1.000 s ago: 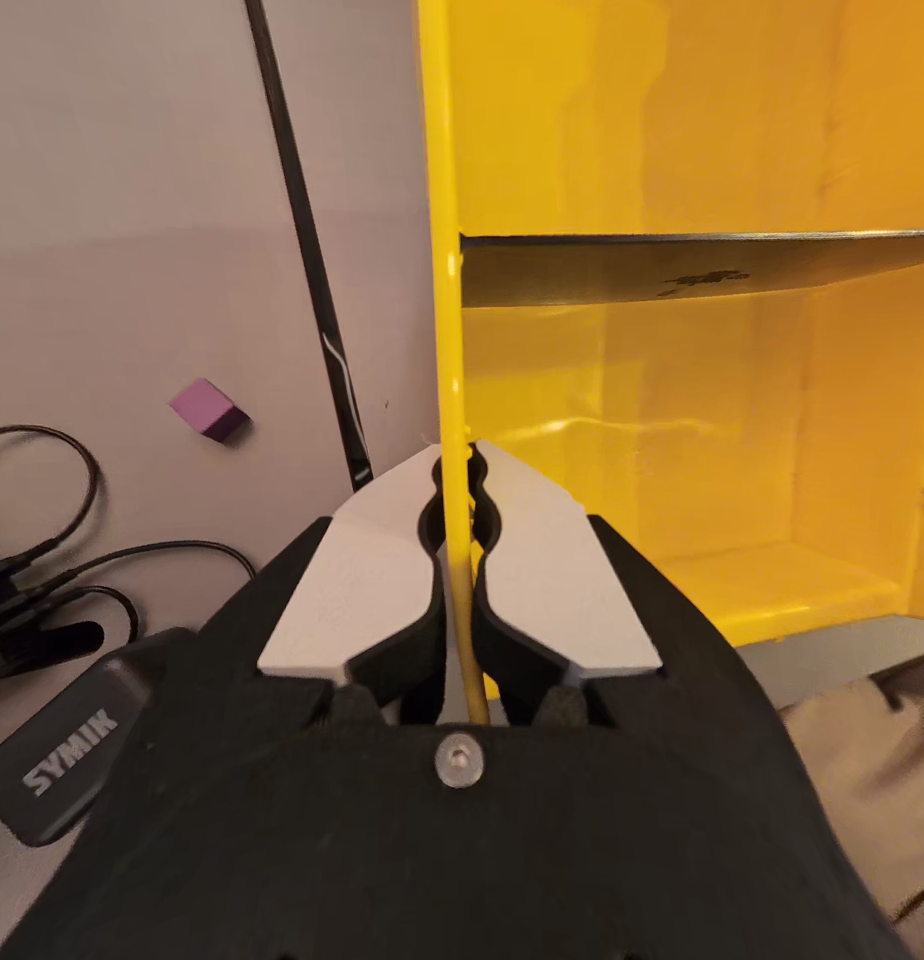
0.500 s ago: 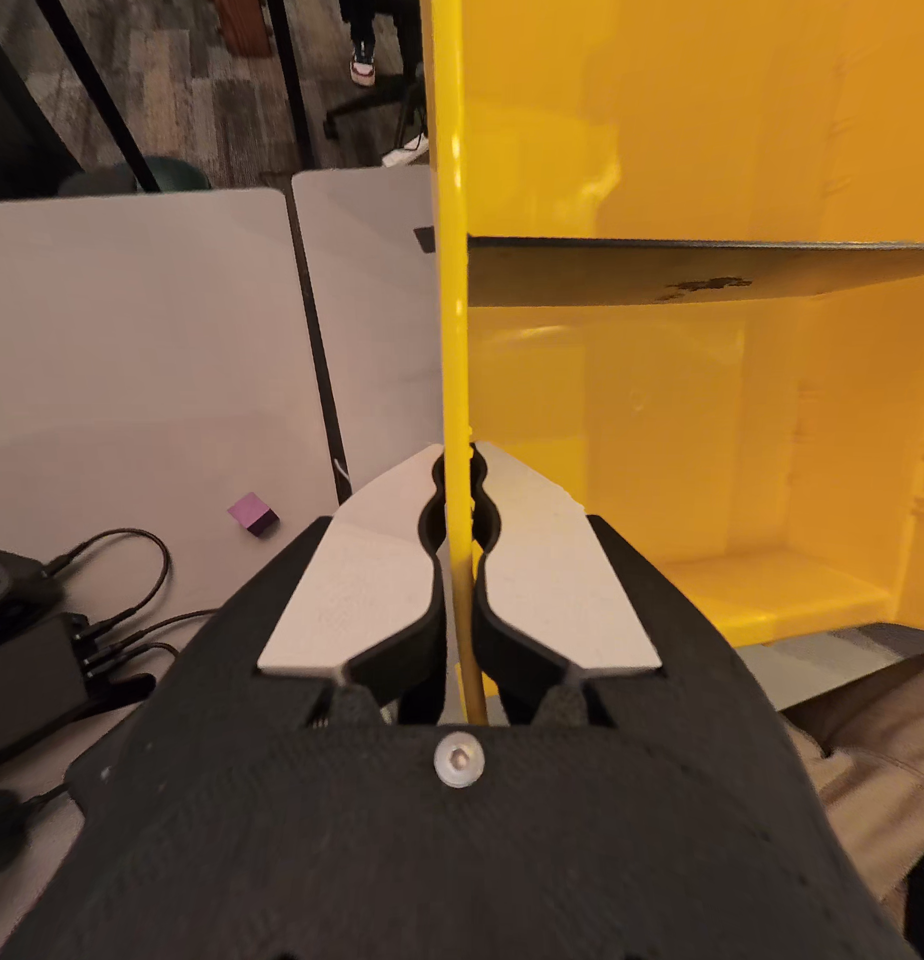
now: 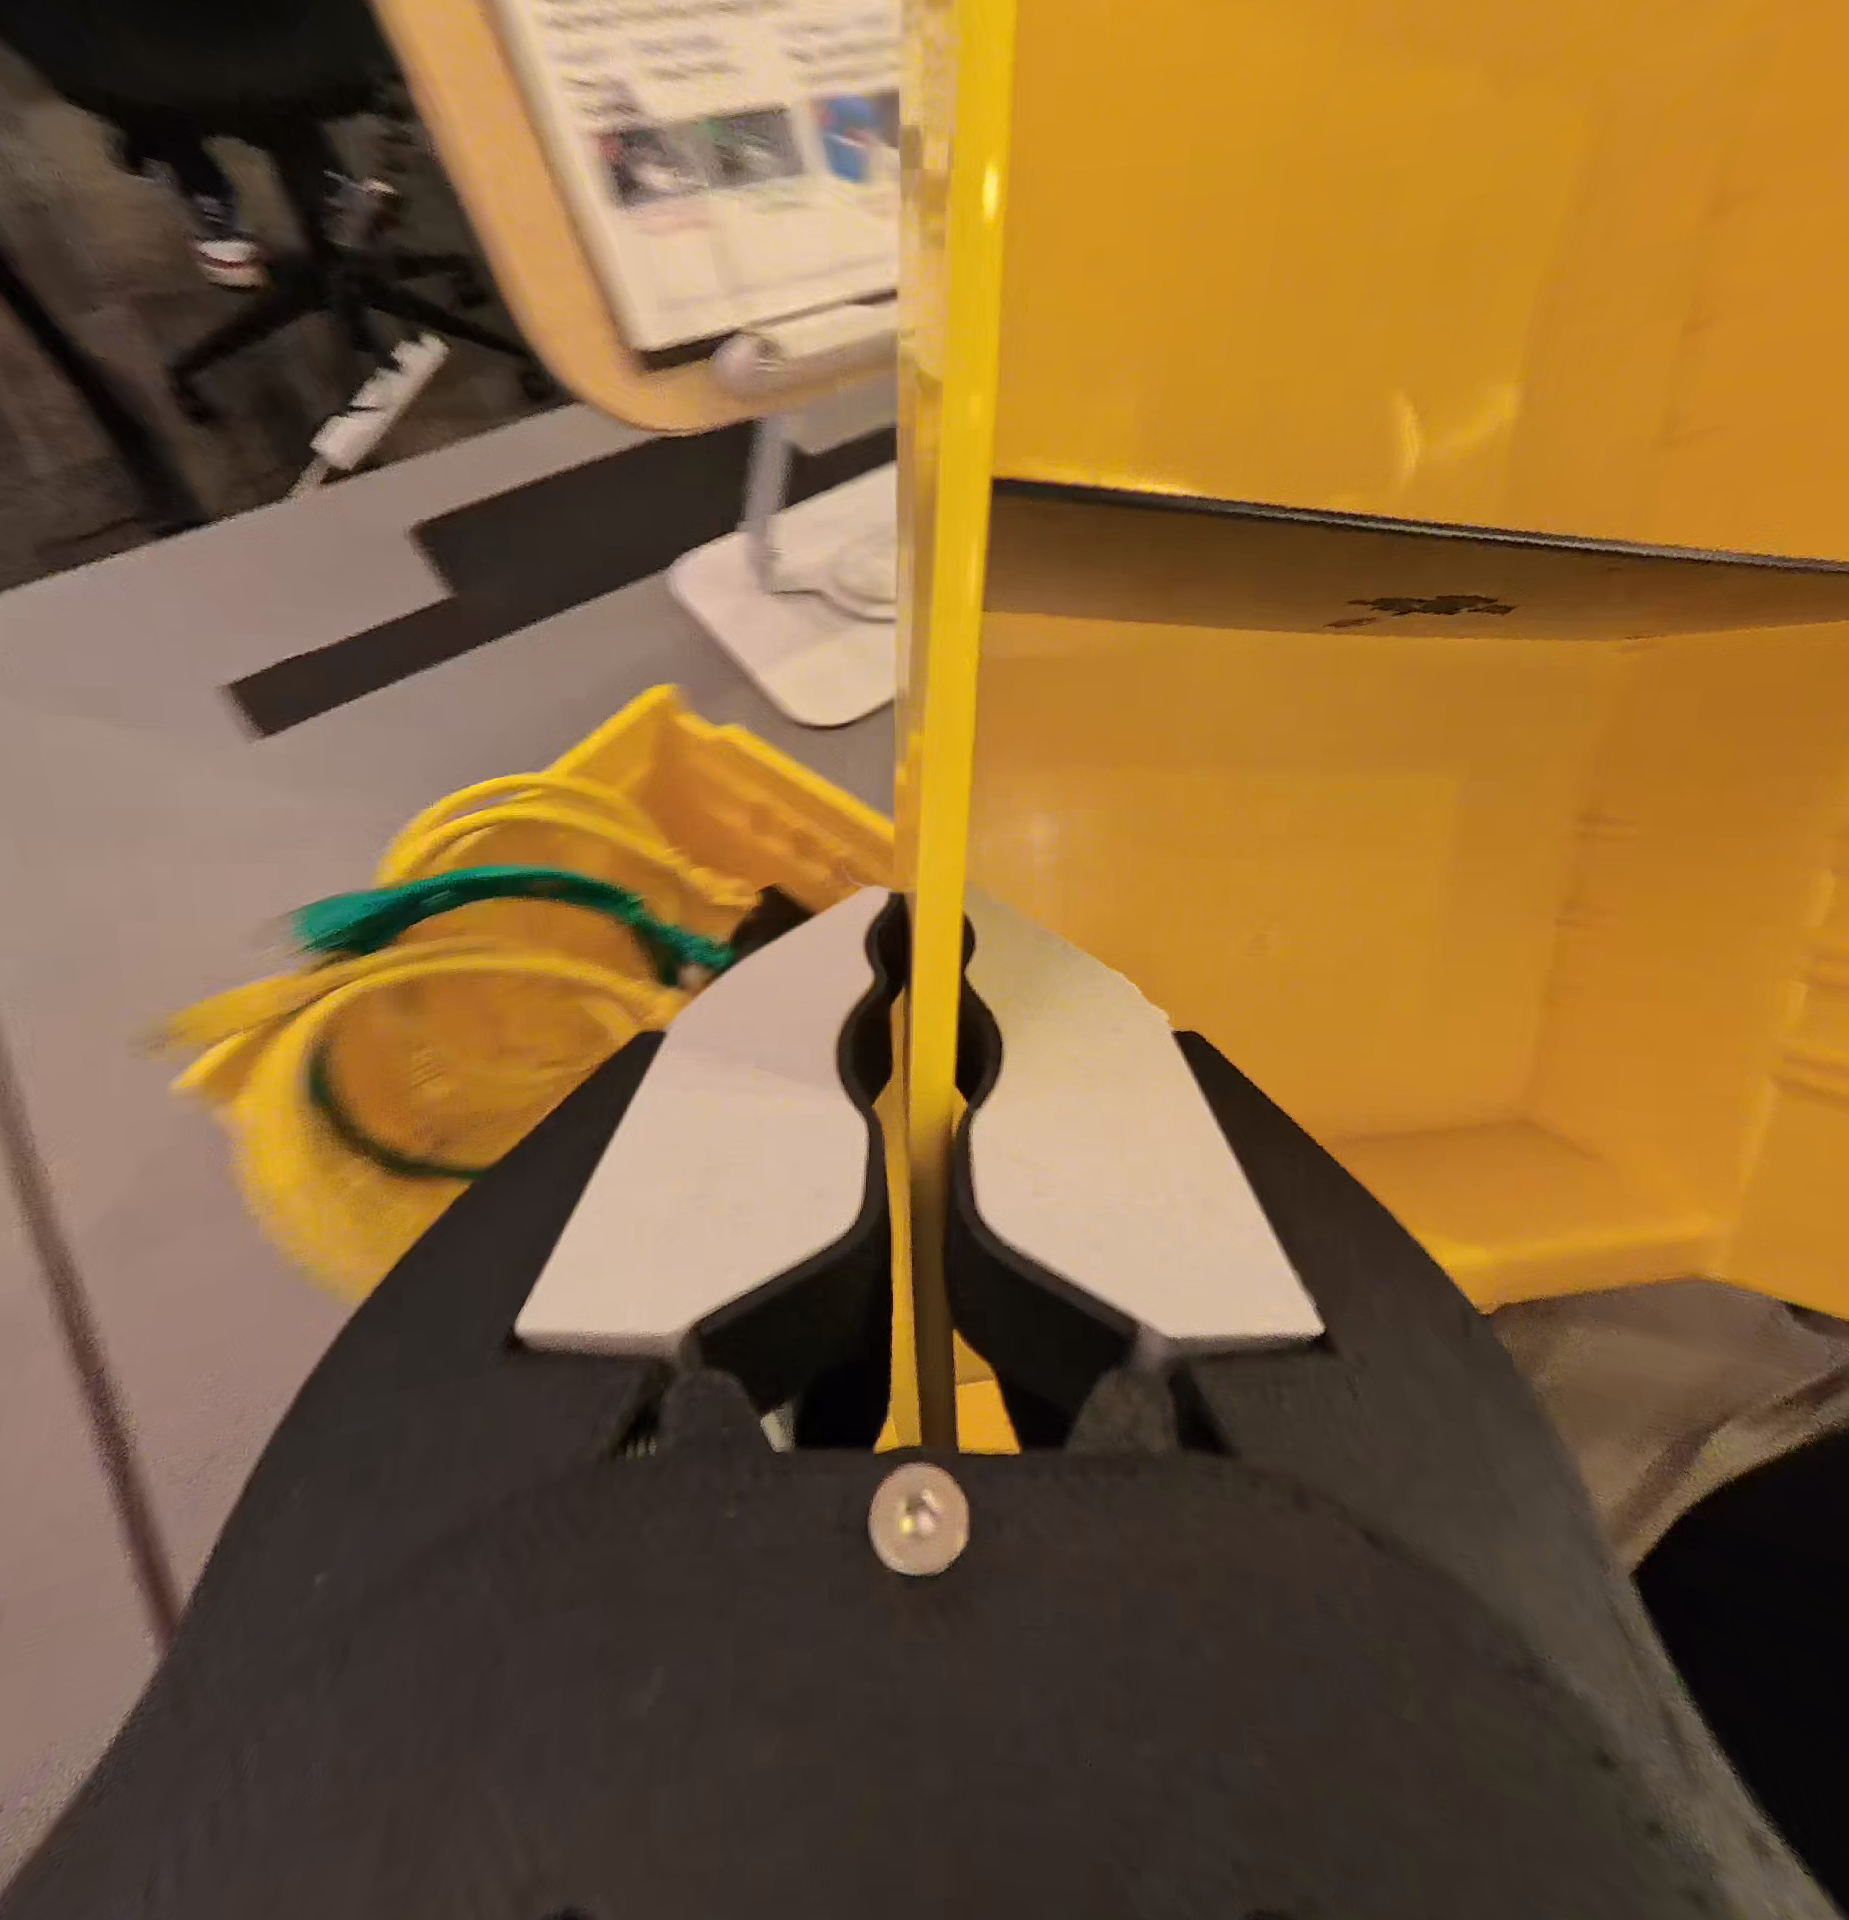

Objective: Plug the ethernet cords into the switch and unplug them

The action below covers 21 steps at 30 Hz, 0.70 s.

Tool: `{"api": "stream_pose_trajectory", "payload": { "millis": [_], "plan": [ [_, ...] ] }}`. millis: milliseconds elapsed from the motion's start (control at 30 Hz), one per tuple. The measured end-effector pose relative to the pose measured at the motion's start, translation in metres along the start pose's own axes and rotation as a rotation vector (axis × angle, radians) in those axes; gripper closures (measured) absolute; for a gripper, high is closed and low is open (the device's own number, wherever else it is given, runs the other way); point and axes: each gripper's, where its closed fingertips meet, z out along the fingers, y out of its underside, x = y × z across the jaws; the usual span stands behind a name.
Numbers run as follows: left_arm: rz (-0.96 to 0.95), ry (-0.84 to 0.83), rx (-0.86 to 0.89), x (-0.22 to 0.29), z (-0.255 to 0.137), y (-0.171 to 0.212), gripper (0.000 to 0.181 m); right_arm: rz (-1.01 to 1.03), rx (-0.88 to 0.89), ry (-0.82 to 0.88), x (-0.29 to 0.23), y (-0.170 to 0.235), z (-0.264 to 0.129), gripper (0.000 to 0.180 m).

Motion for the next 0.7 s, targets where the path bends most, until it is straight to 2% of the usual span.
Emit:
{"api": "stream_pose_trajectory", "payload": {
  "millis": [133,300,367,467,567,700],
  "plan": [
    [0.088,0.113,-0.104,0.065,0.078,-0.006,0.175,-0.021,0.086,0.190,0.008,0.020,-0.070,0.060],
    [0.192,0.187,-0.196,0.139,0.162,-0.009,0.175,0.105,0.215,0.308,-0.001,0.059,-0.135,0.063],
    [0.196,0.228,-0.239,0.164,0.193,-0.003,0.175,0.133,0.225,0.349,-0.008,0.074,-0.144,0.062],
    [0.180,0.291,-0.308,0.197,0.230,0.013,0.175,0.143,0.131,0.486,0.003,0.104,-0.145,0.059],
    [0.189,0.311,-0.359,0.217,0.252,0.030,0.174,0.214,0.048,0.580,0.022,0.129,-0.146,0.057],
    [0.121,0.360,-0.409,0.227,0.265,0.047,0.169,0.151,-0.121,0.743,0.048,0.154,-0.156,0.066]
  ]
}}
